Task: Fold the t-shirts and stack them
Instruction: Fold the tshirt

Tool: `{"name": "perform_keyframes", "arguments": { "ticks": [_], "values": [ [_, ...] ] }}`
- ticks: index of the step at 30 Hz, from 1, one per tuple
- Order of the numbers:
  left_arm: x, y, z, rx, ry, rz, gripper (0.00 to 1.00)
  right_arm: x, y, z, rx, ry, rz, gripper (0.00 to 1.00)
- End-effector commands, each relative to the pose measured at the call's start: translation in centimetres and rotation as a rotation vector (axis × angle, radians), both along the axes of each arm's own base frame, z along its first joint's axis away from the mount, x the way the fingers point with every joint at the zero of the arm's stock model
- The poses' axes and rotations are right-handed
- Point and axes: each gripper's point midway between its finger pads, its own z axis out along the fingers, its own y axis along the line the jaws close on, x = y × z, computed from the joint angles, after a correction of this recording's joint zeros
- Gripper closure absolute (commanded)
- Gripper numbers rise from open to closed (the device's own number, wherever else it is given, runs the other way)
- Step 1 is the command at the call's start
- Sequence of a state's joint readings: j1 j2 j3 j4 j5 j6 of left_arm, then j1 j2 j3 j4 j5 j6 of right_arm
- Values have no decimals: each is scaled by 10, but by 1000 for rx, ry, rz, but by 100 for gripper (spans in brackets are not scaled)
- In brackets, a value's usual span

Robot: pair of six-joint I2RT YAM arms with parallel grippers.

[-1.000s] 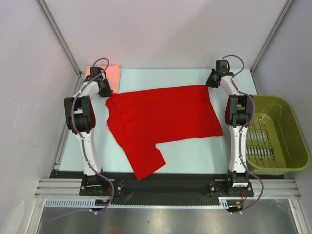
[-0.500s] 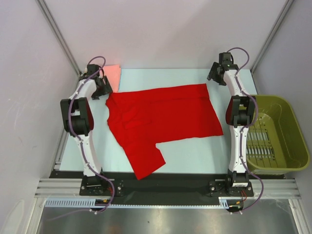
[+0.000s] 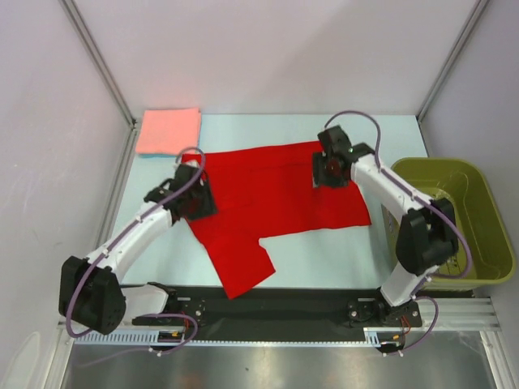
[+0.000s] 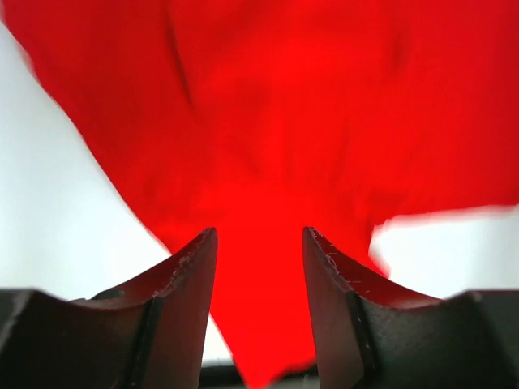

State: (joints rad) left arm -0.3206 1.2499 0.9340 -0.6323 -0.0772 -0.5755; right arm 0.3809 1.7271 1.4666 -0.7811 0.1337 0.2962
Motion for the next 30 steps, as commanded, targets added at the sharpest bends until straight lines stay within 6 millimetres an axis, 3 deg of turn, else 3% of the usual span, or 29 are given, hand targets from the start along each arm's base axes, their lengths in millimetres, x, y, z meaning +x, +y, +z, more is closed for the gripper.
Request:
{"name": "perform_keyframes", "arguments": {
  "ticks": [1,2,3,4,8,12,20,23,25,26,29,30],
  "values": [
    [-52,-25,-23,-67,137,33,48,-37,13,-1,75,-8,31,43],
    [-71,-28,-36,-55,187,27,48,-47,16,3,115,-16,29,44],
    [-79,-27,-42,-48,207,30,50,-62,11,-13,112,26,21,44],
    [-88,-29,-46,-56,220,28,50,-70,10,-18,122,36,19,44],
    [-129,-32,-81,-65,328,9,48,-87,-6,-30,106,50,-32,45],
    [-141,-27,-101,-55,381,63,45,-88,-16,-28,93,57,-42,44],
    [-132,-33,-113,-69,370,91,47,-83,-51,-33,114,85,-176,44],
    [-140,-33,-125,-70,414,101,53,-80,-68,-34,61,90,-252,44],
    [-148,-32,-129,-79,445,102,65,-77,-75,-34,25,83,-282,44],
    [-148,-30,-130,-70,443,112,78,-74,-78,-35,10,80,-293,44],
    [-144,-20,-120,-43,411,140,100,-75,-81,-43,-4,91,-314,47],
    [-139,-12,-116,-12,380,160,100,-77,-82,-48,-11,102,-321,48]
  ]
}}
